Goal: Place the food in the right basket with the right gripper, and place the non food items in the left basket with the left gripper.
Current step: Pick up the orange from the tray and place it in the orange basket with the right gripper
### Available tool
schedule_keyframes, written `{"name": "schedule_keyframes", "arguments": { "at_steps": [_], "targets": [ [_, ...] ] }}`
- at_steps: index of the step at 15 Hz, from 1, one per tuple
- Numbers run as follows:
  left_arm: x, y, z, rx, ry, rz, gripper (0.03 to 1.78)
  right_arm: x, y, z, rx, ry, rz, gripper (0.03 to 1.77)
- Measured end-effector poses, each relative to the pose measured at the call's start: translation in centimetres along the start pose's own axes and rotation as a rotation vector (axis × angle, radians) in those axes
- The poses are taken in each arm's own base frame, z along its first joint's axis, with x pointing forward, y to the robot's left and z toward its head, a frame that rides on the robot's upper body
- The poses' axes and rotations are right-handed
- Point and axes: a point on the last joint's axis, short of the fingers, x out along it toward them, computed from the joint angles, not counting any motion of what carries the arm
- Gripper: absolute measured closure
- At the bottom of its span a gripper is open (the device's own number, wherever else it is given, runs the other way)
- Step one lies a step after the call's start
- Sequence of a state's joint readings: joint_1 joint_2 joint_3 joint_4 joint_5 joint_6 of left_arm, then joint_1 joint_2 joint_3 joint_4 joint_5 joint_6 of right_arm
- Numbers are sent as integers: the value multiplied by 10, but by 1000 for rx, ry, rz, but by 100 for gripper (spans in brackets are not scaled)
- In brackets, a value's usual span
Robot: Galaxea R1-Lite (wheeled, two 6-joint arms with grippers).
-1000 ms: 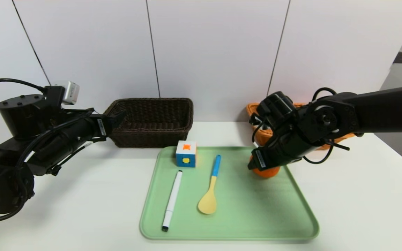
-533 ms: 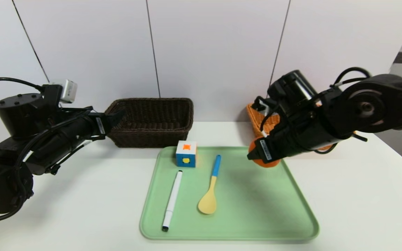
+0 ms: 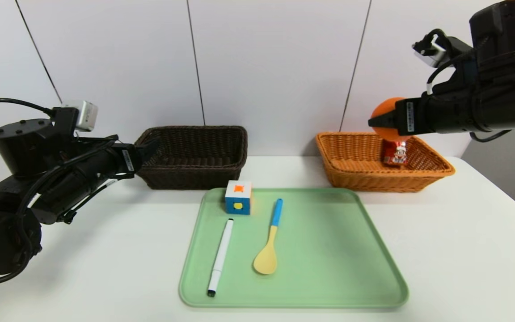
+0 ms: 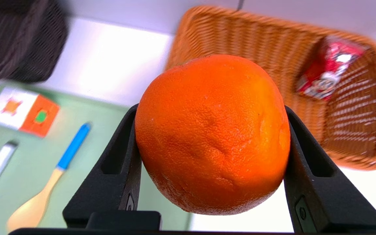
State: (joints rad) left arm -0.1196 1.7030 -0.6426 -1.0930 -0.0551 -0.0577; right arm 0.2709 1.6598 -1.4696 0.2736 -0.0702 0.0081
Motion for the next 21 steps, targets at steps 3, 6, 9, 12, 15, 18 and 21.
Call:
{"name": "schedule_keyframes", "arguments": {
  "at_steps": [3, 6, 9, 12, 15, 18, 21],
  "targets": [
    [0, 0, 0, 0, -1, 0, 12, 29, -17, 2, 19, 20, -32, 64],
    [1, 0, 0, -1, 0, 1, 12, 59, -25, 9, 27, 33, -56, 64],
    [0, 0, 0, -2, 0, 0, 12, 91, -35, -1, 38, 100, -81, 64],
    [1, 0, 1, -1, -4, 1, 12, 115, -44, -14, 43, 156, -114, 64],
    [0, 0, 1, 1, -5, 1, 12, 138, -51, -26, 49, 215, -138, 64],
    [0, 0, 1, -1, -3, 2, 12, 156, -53, -34, 48, 246, -146, 64],
    [-1, 0, 1, -1, -6, 1, 12, 167, -53, -41, 53, 266, -149, 65]
  ]
}}
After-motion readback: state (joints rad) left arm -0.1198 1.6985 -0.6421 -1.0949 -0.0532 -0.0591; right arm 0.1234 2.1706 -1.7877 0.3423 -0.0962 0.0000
